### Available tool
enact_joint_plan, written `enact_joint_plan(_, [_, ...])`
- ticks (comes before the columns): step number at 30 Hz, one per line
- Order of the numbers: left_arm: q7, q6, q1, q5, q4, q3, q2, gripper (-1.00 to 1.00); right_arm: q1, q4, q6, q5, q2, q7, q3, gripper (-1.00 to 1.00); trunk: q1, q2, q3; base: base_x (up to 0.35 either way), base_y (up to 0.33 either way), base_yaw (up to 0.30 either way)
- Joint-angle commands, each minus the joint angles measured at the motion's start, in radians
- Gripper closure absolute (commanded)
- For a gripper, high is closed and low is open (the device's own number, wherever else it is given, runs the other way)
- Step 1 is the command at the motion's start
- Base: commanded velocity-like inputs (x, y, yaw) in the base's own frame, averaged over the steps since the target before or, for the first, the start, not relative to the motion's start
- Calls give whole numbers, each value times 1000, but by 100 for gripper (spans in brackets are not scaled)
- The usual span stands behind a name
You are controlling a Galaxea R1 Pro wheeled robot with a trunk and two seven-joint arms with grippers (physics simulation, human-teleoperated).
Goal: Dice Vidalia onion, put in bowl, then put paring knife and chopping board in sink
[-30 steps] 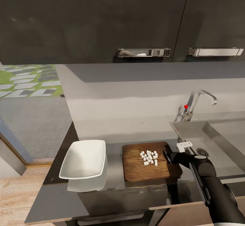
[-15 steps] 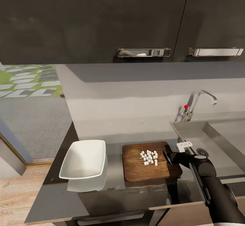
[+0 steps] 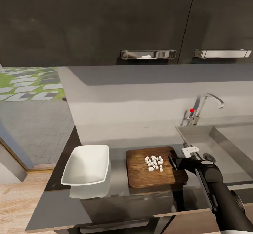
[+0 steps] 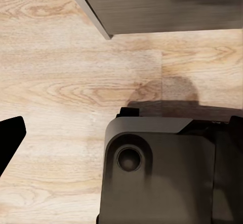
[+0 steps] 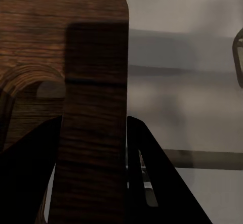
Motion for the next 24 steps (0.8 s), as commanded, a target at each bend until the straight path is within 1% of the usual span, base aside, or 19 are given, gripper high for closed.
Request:
enact_joint_plan(1, [2,-7,-2,10,4,-9,-1,-100,-1,-1,3,10,0,9,-1,100,0,-1,-1,0,0,0])
enact_joint_plan(2, [2,-7,-2,10,4,-9,-1,-100,-1,-1,3,9,0,9,-1,100,0,-1,-1,0,0,0])
enact_joint_plan(24, [2,-6,-2,10,4,-9,-1,-100,-1,-1,3,10,0,11,-1,100,-84,153,68,0,0,0])
